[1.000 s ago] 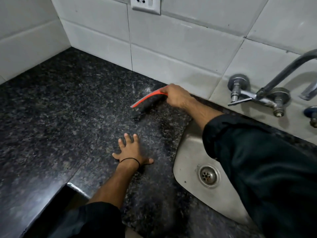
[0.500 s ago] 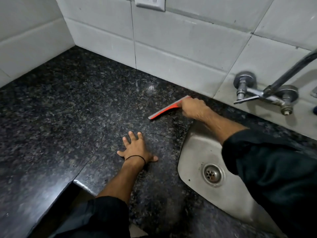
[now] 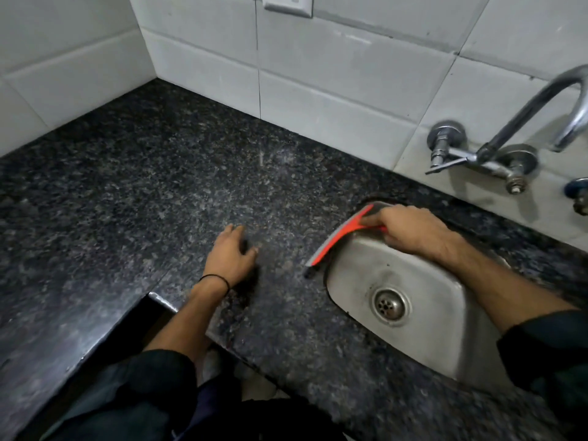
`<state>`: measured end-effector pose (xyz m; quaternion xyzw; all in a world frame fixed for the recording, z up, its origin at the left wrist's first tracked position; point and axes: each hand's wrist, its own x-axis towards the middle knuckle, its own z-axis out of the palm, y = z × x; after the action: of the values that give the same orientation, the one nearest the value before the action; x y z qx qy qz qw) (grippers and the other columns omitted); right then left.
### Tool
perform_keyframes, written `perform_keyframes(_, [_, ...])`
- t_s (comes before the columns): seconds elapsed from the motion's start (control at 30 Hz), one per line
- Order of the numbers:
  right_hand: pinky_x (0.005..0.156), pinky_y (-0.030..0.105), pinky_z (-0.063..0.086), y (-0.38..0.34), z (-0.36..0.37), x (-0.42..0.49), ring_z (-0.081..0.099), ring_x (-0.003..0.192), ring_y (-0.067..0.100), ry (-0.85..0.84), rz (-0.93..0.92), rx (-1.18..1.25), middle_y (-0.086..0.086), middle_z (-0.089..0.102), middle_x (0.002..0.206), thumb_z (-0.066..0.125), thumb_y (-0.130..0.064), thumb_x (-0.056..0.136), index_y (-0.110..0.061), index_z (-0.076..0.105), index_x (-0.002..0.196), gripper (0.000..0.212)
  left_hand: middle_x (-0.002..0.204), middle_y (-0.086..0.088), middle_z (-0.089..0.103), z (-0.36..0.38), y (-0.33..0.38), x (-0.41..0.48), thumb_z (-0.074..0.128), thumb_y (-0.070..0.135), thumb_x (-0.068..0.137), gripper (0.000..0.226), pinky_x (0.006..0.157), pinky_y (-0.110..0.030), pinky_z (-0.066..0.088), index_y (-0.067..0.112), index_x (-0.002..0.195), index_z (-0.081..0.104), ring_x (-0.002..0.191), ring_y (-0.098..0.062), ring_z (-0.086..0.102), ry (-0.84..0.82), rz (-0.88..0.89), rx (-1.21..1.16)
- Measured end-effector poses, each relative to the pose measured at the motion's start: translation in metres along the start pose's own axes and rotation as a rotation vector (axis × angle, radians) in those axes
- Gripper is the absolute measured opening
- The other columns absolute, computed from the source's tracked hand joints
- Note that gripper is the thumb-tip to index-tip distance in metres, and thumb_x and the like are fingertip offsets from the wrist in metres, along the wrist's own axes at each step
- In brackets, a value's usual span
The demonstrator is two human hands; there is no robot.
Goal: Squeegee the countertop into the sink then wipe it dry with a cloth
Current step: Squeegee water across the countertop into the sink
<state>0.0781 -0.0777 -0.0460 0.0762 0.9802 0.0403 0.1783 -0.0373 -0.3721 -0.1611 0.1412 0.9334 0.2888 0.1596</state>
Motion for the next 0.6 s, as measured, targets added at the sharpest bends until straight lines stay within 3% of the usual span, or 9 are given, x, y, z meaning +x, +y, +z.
perform_keyframes(0.13, [0.086,0.042,0.051,-0.06,-0.017,0.038,0.063,0.112,0.032,0.109,-0.174,0.071,-0.001,0.063,0.128,0.051,-0.024,0.087,-0.066,0.038,0.132,0.063,0.156,-0.013,0.031,-0.02,-0.055,-0.037,0.052,0.039,0.09,0.059,0.113,-0.052,0.031,0.016,0.143,0.042,0.142,-0.03,0.031,0.174,-0.134,0.08])
perform_keyframes(0.27, [0.073,0.039,0.046,-0.15,-0.029,0.07,0.063,0.109,0.031,0.125,-0.394,0.07,0.002,0.06,0.12,0.048,-0.014,0.09,-0.051,0.054,0.13,0.055,0.164,-0.004,0.001,-0.035,-0.11,-0.083,0.041,0.049,0.097,0.065,0.114,-0.065,0.004,0.026,0.153,0.018,0.15,-0.031,-0.007,0.152,-0.491,0.3])
perform_keyframes(0.33, [0.074,0.038,0.049,-0.195,-0.033,0.078,0.065,0.107,0.03,0.123,-0.5,0.042,0.003,0.061,0.12,0.048,-0.016,0.091,-0.041,0.061,0.126,0.045,0.164,0.0,-0.003,-0.039,-0.132,-0.101,0.034,0.049,0.099,0.062,0.114,-0.065,0.0,0.031,0.154,0.012,0.15,-0.029,-0.011,0.142,-0.591,0.302])
perform_keyframes(0.4, [0.079,0.038,0.052,-0.237,-0.033,0.077,0.066,0.108,0.03,0.129,-0.574,0.012,0.003,0.064,0.12,0.048,-0.015,0.09,-0.03,0.064,0.123,0.04,0.164,0.005,-0.006,-0.042,-0.149,-0.112,0.035,0.041,0.1,0.06,0.114,-0.065,0.001,0.04,0.153,0.006,0.15,-0.029,-0.009,0.11,-0.602,0.26])
perform_keyframes(0.5, [0.084,0.039,0.052,-0.278,-0.027,0.063,0.065,0.111,0.032,0.158,-0.661,-0.038,0.004,0.063,0.124,0.045,-0.011,0.093,-0.024,0.064,0.127,0.041,0.163,0.009,-0.012,-0.045,-0.159,-0.118,0.048,0.025,0.097,0.076,0.114,-0.066,0.006,0.048,0.15,-0.001,0.15,-0.028,-0.009,0.068,-0.561,0.205])
perform_keyframes(0.6, [0.084,0.039,0.052,-0.271,-0.02,0.063,0.065,0.11,0.033,0.16,-0.671,-0.049,0.007,0.065,0.124,0.044,-0.014,0.093,-0.025,0.064,0.127,0.041,0.163,0.008,-0.013,-0.046,-0.155,-0.118,0.053,0.019,0.093,0.085,0.113,-0.066,0.008,0.047,0.151,-0.002,0.15,-0.029,-0.01,0.066,-0.555,0.227])
